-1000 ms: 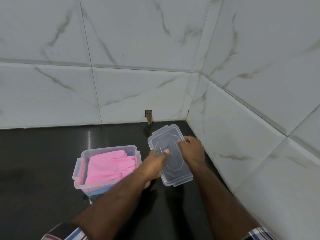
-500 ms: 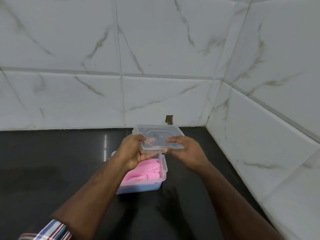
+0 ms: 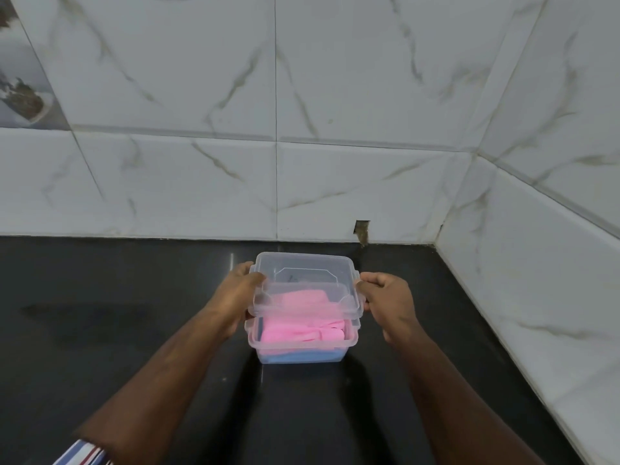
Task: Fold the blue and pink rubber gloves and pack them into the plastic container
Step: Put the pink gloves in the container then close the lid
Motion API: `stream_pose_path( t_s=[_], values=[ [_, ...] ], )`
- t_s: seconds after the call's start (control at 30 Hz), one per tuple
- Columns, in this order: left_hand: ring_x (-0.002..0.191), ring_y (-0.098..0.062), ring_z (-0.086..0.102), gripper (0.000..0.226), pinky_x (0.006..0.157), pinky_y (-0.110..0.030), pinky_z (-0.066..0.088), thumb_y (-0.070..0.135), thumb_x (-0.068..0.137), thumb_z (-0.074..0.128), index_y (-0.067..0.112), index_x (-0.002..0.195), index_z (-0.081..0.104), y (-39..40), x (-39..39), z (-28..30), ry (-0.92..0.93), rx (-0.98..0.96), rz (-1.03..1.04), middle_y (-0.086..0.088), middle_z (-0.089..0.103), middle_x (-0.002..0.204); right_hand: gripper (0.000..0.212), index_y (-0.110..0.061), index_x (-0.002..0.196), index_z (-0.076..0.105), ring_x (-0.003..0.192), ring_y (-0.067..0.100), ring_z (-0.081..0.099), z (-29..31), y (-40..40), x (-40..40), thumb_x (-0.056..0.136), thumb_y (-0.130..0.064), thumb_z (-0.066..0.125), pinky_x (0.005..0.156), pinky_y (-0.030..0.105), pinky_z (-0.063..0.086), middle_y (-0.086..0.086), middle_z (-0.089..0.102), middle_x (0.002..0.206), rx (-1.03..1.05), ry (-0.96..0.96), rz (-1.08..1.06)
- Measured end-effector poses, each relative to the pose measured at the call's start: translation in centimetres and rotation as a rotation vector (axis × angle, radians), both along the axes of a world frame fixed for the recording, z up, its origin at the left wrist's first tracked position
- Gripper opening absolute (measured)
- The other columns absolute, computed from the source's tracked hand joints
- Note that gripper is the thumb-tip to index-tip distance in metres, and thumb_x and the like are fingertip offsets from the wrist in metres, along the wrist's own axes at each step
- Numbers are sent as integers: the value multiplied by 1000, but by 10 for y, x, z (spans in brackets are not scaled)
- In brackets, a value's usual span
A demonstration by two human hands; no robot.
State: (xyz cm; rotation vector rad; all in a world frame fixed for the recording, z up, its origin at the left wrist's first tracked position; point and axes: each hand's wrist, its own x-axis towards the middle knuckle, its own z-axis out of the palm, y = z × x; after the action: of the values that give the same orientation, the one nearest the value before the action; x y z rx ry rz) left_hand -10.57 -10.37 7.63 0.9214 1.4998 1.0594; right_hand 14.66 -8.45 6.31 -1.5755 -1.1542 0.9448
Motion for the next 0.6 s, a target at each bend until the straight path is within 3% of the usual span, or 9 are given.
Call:
stream_pose_path(
  t_s=[0.1,0.2,0.3,0.37,0.6],
  values=[
    [68,-18,66,24,61,-28,51,17,97,49,20,107,70,-4,-10,-7,170,-12,0,-10,76,95,14,-27,81,74,72,11,72,-8,-2,-5,87,-15,69,67,34,62,-7,75,80,-5,-83,25],
    [57,-6,65,27,47,-18,47,12,97,49,19,105,74,-9,-13,-14,232,4,-21,-1,75,84,11,-20,96,76,74,8,71,-15,-5,-7,88,-20,68,67,31,62,-7,74,83,-27,-185,50],
    [79,-16,74,30,68,-31,60,8,96,50,21,107,75,-10,-12,-21,268,17,-29,-2,77,93,12,-20,97,75,75,6,70,-20,-9,-9,90,-21,65,65,27,60,-10,72,82,-34,-248,64],
    [90,-21,74,30,78,-35,61,8,97,50,22,109,74,-9,-11,-22,271,29,-26,-3,77,99,12,-20,97,74,76,5,69,-20,-11,-10,91,-21,63,63,24,57,-10,72,82,-36,-275,69],
    [92,-22,74,30,87,-48,60,13,91,55,24,110,75,-6,-16,-39,368,73,-49,-3,77,101,14,-15,99,73,73,-1,63,-21,-12,-9,92,-21,63,54,14,44,-8,69,82,-32,-347,69]
  ],
)
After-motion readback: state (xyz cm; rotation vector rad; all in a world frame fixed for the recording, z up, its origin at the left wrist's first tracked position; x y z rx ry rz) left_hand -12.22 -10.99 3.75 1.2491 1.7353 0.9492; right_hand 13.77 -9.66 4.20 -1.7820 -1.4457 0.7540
